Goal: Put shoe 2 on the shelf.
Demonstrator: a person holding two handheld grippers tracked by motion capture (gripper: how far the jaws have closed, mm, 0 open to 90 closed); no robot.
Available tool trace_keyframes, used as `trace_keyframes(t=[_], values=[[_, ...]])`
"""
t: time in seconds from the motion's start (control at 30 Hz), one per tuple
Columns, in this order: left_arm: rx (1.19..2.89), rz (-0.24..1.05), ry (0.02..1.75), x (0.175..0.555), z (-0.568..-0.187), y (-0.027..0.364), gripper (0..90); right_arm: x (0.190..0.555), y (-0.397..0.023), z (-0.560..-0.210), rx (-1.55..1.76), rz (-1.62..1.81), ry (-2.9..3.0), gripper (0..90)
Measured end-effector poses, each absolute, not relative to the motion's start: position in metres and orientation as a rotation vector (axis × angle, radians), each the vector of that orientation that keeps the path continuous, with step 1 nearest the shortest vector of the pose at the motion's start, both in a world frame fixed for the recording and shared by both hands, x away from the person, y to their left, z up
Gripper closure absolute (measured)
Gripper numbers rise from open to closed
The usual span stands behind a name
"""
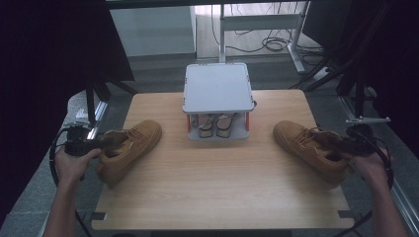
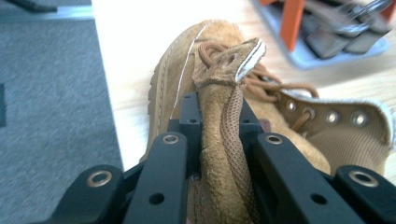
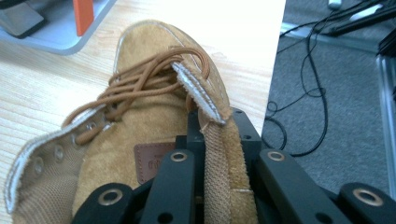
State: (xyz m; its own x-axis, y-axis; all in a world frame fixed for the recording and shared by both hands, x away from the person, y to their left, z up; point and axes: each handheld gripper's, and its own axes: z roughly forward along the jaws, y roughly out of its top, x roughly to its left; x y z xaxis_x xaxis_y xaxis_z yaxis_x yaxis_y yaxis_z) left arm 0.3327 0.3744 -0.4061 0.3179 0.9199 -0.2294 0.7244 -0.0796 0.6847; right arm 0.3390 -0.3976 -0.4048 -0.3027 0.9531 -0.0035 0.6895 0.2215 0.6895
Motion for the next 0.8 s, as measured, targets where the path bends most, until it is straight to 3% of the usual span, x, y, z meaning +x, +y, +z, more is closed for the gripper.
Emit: trace_keyframes(t=[0.8], values=[[1.609,0.4,1.28,0.326,-0.327,0.338,78.3,0.321,-0.376,-0.345,1.543,1.273,1.768,80.8]])
